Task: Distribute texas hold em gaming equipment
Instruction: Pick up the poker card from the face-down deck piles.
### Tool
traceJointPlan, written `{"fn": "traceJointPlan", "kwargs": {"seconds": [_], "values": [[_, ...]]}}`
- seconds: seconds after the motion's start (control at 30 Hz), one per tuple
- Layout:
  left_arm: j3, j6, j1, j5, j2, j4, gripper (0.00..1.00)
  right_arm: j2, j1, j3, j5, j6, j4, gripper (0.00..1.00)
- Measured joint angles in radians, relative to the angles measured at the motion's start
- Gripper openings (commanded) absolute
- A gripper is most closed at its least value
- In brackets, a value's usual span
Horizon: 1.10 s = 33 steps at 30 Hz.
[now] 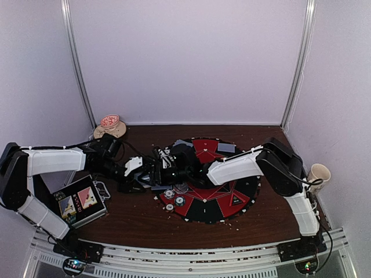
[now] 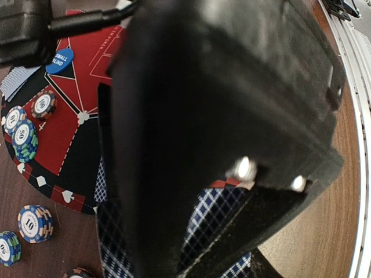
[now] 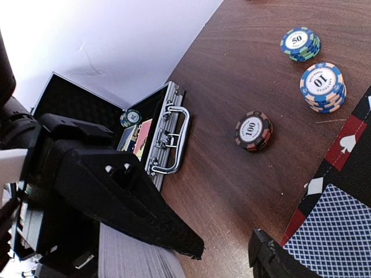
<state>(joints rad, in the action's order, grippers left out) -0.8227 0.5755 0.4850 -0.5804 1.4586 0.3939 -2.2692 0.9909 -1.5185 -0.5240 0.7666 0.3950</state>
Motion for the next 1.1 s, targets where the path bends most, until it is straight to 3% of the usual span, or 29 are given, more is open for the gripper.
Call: {"fn": "traceJointPlan", "kwargs": {"seconds": [0.27, 0.57, 1.03, 1.1], "values": [[0.000, 0.001, 0.000, 0.011, 0.000, 0.004, 0.45, 0.010, 0.002, 0.011, 0.020, -0.002, -0.011, 0.49], [0.000, 0.000, 0.000, 0.011, 0.000, -0.003, 0.45, 0.088, -0.015, 0.087, 0.037, -0.013, -0.021, 0.40], [0.000, 0.002, 0.000, 0.000, 0.000, 0.000, 0.45, 0.178, -0.027, 0.191, -0.005, 0.015, 0.049, 0.01], [0.000, 0.002, 0.000, -0.001, 0.000, -0.001, 0.45, 0.187, -0.027, 0.196, -0.016, 0.021, 0.061, 0.00]]}}
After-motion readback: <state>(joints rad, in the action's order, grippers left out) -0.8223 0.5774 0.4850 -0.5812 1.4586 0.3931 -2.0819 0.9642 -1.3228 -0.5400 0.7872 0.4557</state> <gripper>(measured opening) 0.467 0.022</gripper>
